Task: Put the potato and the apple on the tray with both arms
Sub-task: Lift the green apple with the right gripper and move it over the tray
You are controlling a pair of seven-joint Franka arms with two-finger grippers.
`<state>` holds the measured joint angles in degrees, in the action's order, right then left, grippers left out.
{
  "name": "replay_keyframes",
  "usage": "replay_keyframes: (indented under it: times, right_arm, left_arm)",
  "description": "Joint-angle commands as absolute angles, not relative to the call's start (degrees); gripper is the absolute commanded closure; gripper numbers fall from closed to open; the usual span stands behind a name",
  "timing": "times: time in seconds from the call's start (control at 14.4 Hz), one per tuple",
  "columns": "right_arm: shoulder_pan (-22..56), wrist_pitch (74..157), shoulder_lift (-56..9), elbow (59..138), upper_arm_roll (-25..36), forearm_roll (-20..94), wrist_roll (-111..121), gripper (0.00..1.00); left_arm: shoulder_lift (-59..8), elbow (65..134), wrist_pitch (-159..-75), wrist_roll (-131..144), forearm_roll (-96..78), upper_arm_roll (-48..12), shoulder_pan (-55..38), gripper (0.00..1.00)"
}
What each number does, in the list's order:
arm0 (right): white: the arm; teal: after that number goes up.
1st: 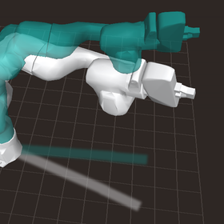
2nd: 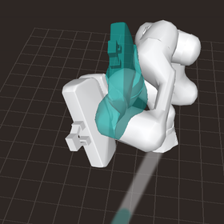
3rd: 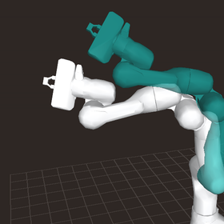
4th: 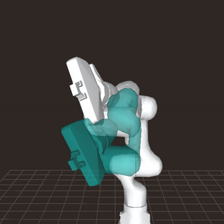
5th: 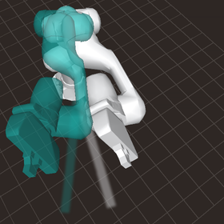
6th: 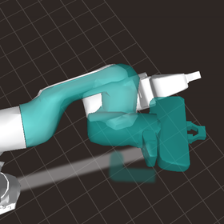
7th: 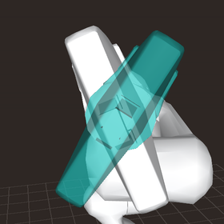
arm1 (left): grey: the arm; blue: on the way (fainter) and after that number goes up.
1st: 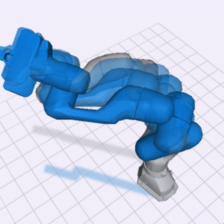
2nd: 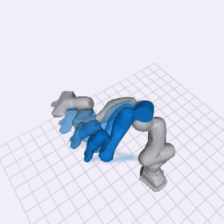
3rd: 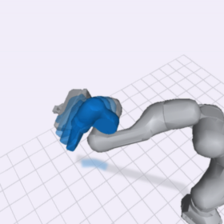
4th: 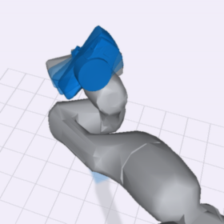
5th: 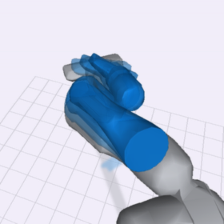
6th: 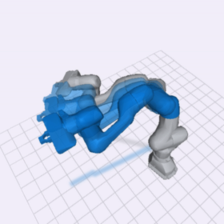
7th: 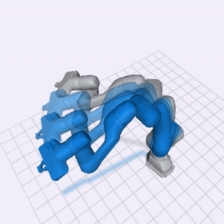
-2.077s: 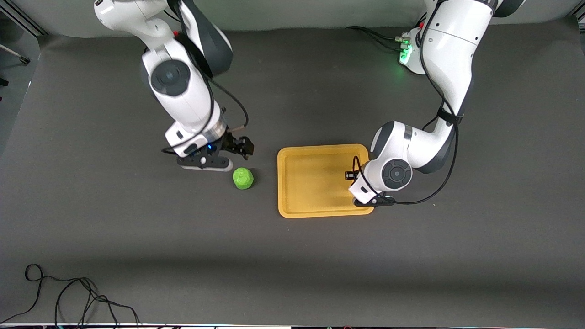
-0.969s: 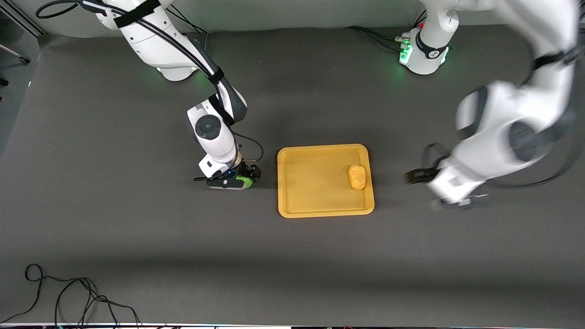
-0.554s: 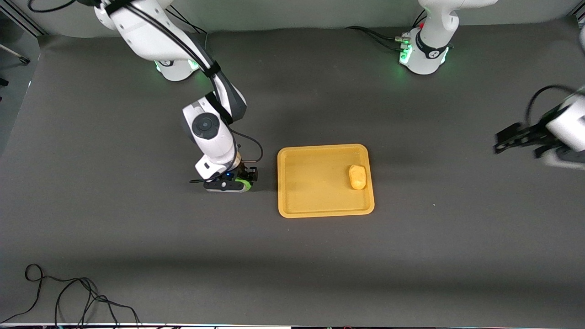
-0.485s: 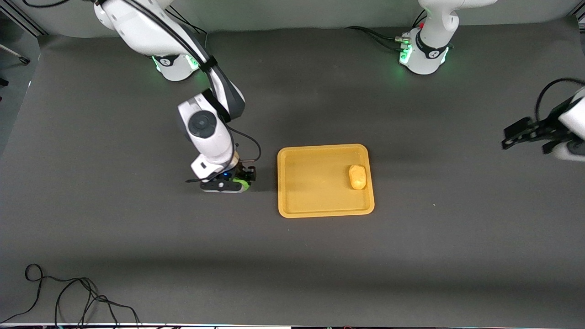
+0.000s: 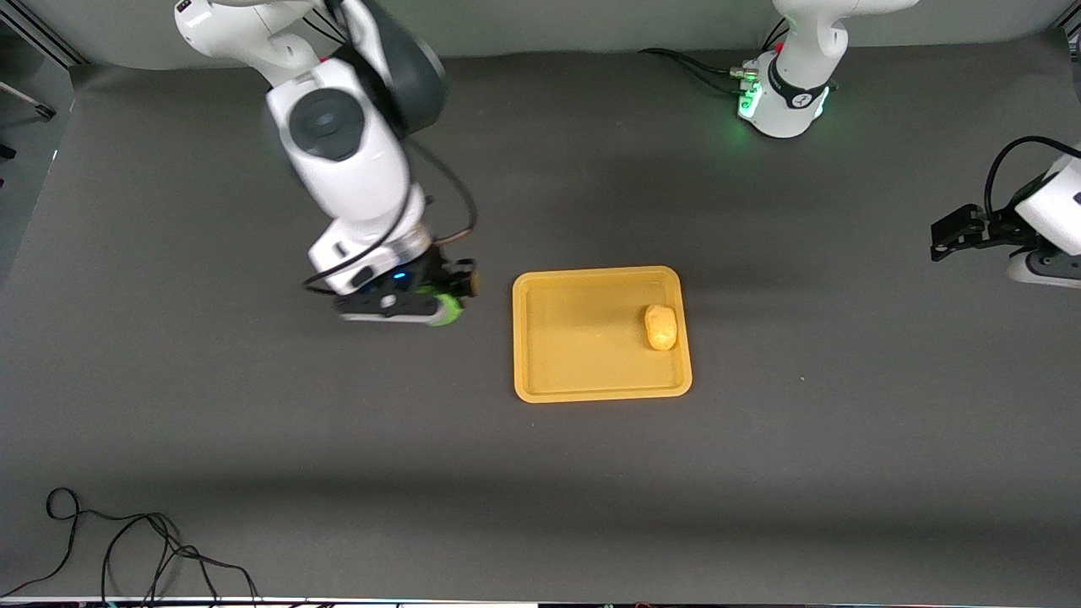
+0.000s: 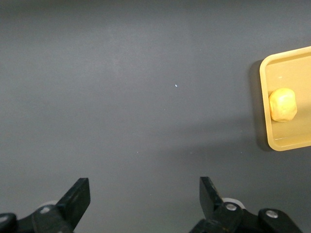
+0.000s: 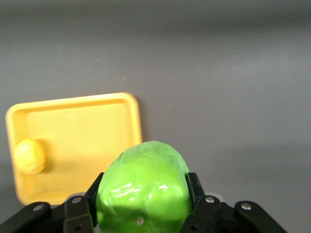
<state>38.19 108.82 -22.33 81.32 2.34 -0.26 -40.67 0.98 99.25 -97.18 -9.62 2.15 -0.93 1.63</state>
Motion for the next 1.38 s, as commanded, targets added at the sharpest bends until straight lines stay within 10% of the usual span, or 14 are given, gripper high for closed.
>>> replay_keyframes:
  times: [0.0,0.35,1.11,1.25,1.32]
  right_arm:
    - [43.76,105.91,-33.46,68.06,2.73,-0.09,-49.19,0.46]
    - [50.79,108.88,-48.58,55.82,2.99,-1.31,-56.06,0.49]
    - [51.07,126.12,-62.66,56.25,3.43,-5.71,-57.13,0.47]
    - [50.80,126.30,-62.40,56.25,3.43,-5.71,-57.13,0.00]
    - [50.80,125.34,-61.18,56.16,4.12,-5.71,-57.04,0.00]
  left_arm:
    - [1.23,99.14,-95.72,-10.55,2.73,-0.79,1.05,0.00]
    - [1.49,97.74,-92.73,-10.63,2.55,-0.79,1.32,0.00]
    - [0.53,96.77,-92.55,-10.63,2.29,-0.79,1.14,0.00]
    - [0.62,96.68,-92.55,-10.63,2.29,-1.14,1.14,0.00]
    - [0.70,96.77,-92.29,-10.63,2.29,-1.14,1.14,0.00]
